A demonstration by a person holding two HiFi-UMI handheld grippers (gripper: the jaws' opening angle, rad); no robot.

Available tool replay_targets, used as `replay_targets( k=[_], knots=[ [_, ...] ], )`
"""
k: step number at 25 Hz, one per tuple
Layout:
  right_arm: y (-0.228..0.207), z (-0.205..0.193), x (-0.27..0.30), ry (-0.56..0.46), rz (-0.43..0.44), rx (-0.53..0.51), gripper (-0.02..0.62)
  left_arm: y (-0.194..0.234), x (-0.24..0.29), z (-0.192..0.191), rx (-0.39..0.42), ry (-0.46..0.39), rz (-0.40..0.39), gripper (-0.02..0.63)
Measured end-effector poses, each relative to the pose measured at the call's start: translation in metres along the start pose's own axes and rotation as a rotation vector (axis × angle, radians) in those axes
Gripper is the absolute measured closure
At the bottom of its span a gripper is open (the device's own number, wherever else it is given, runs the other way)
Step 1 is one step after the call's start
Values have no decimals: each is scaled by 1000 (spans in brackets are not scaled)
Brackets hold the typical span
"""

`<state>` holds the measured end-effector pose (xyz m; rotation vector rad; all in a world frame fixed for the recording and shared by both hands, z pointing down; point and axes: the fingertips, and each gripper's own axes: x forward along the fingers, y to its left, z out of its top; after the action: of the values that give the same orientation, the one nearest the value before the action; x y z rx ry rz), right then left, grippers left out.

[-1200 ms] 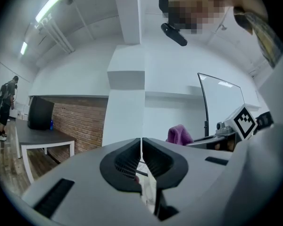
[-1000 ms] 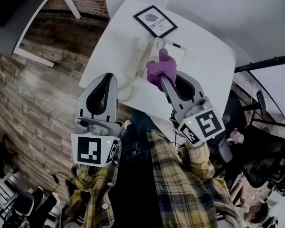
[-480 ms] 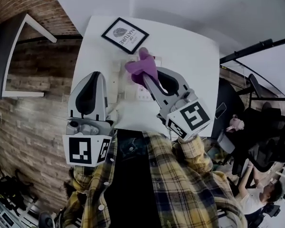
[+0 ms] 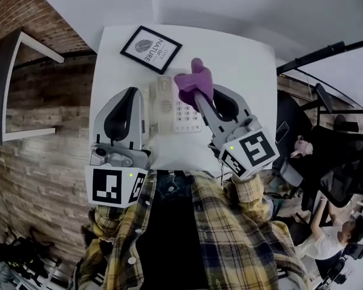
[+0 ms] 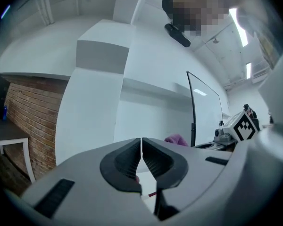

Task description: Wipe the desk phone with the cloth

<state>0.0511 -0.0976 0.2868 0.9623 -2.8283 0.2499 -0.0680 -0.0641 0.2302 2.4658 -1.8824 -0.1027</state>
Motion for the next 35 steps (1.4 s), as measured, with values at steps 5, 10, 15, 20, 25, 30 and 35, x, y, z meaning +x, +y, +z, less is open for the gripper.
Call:
replay_targets(
  k=[5,10,15,20,25,30,35],
  knots=[
    [-3,-2,-1,8,-91,16,532,3,10,-4,-11,18,-90,584],
    [-7,-11,0,30,-150,45,532,12,12,-9,-33,32,-119,584],
    [-10,-17,13,49,-148,62,532,23,12,-15,-47,47,-113,584],
    [-16,-24,32,73,-124,64,532,36,15,-22,-58,54,-92,584],
    [-20,-42,55,130,-87,73,532,45,16,-27,-71,62,-56,584],
    [-19,-68,83,207,-46,53,532,50,14,-31,-75,62,-28,584],
    [-20,-96,104,264,-45,54,532,54,10,-38,-82,70,-20,584]
  ],
)
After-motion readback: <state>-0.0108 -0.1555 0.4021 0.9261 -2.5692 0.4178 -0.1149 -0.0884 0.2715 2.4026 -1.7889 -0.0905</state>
